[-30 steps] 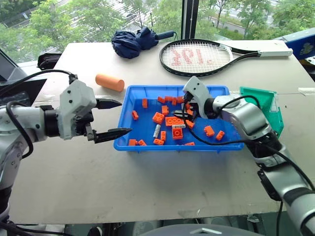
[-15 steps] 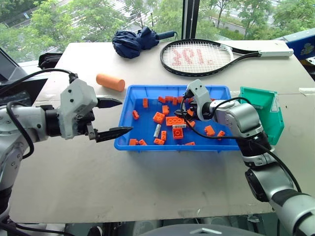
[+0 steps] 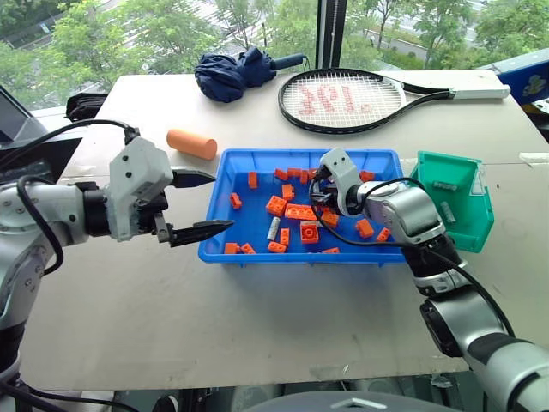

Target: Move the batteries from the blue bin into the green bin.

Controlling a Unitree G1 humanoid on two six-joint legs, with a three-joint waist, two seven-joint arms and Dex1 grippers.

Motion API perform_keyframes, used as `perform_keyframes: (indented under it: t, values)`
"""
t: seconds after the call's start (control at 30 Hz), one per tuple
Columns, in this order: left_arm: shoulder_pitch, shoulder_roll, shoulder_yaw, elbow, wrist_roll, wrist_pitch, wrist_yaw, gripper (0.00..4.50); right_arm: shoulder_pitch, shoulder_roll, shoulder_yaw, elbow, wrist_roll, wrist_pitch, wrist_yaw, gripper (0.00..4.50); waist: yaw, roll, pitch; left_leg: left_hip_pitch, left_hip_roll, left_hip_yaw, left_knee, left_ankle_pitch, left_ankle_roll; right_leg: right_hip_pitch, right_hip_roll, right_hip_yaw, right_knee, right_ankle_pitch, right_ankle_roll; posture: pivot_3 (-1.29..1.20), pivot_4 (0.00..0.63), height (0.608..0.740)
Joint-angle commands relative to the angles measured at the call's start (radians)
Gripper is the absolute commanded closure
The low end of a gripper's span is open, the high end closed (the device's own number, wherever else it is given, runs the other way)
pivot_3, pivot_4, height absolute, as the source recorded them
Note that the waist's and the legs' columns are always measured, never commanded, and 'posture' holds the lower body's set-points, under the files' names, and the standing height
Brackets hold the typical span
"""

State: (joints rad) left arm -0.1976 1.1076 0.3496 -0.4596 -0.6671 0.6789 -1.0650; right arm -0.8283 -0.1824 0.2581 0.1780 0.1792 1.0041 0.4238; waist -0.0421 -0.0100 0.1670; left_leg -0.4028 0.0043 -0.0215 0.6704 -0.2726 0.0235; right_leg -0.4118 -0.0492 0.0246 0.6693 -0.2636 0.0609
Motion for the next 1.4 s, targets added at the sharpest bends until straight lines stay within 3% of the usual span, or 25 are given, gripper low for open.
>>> perform_keyframes:
  t: [0.03, 0.3, 0.53, 0.7, 0.87, 1.1, 1.4]
  values:
    - [-0.001, 0.000, 0.028, -0.006, 0.004, -0.025, 0.001, 0.00, -0.008, 0.001, 0.016, 0.024, -0.026, -0.028, 0.006, 4.44, 0.000, 0.000, 0.000, 0.000, 0.000, 0.000, 0.000, 0.000, 0.000, 0.000, 0.000, 0.000, 0.000, 0.000, 0.000, 0.00, 0.150, 0.740]
    - [0.027, -0.001, 0.050, 0.014, 0.012, -0.055, -0.013, 0.00, -0.022, -0.002, -0.015, -0.018, -0.031, -0.037, 0.011, 4.44, 0.000, 0.000, 0.000, 0.001, 0.000, 0.000, 0.000, 0.000, 0.000, 0.000, 0.000, 0.000, 0.001, 0.000, 0.000, 0.00, 0.150, 0.740]
    - [0.010, -0.003, 0.040, 0.041, 0.017, -0.075, -0.012, 0.00, -0.018, -0.061, -0.090, -0.253, 0.039, 0.105, 0.038, 4.44, 0.001, 0.000, 0.000, 0.000, 0.000, 0.000, 0.000, 0.000, 0.001, -0.001, 0.000, 0.000, 0.001, 0.000, 0.000, 0.00, 0.150, 0.740]
    - [-0.123, -0.052, -0.034, 0.058, -0.006, -0.051, 0.042, 0.00, 0.057, -0.174, -0.225, -0.549, 0.150, 0.282, 0.077, 4.44, 0.011, 0.000, 0.000, -0.004, 0.000, -0.003, 0.001, -0.001, 0.001, -0.001, -0.001, -0.003, 0.000, 0.000, 0.000, 0.00, 0.150, 0.740]
    - [-0.239, -0.126, -0.076, 0.051, -0.094, -0.001, 0.067, 0.00, 0.133, -0.330, -0.406, -0.722, 0.242, 0.393, 0.120, 4.44, 0.016, 0.000, 0.000, -0.005, -0.001, -0.004, 0.002, -0.001, 0.002, -0.001, -0.002, -0.005, 0.000, 0.000, 0.000, 0.00, 0.150, 0.740]
    - [-0.398, -0.245, -0.198, 0.048, -0.145, 0.032, 0.075, 0.00, 0.281, -0.542, -0.629, -0.738, 0.222, 0.433, 0.096, 4.44, 0.028, 0.000, 0.000, -0.006, -0.001, -0.005, 0.003, -0.001, 0.002, -0.001, -0.001, -0.005, 0.000, 0.000, 0.000, 0.00, 0.150, 0.740]
    - [-0.483, -0.314, -0.291, 0.085, -0.107, 0.005, 0.033, 0.00, 0.391, -0.556, -0.679, -0.703, 0.200, 0.391, 0.033, 4.44, 0.024, 0.000, 0.000, -0.005, -0.001, -0.003, 0.004, -0.001, 0.002, -0.001, 0.001, -0.003, 0.002, 0.000, 0.000, 0.00, 0.150, 0.740]
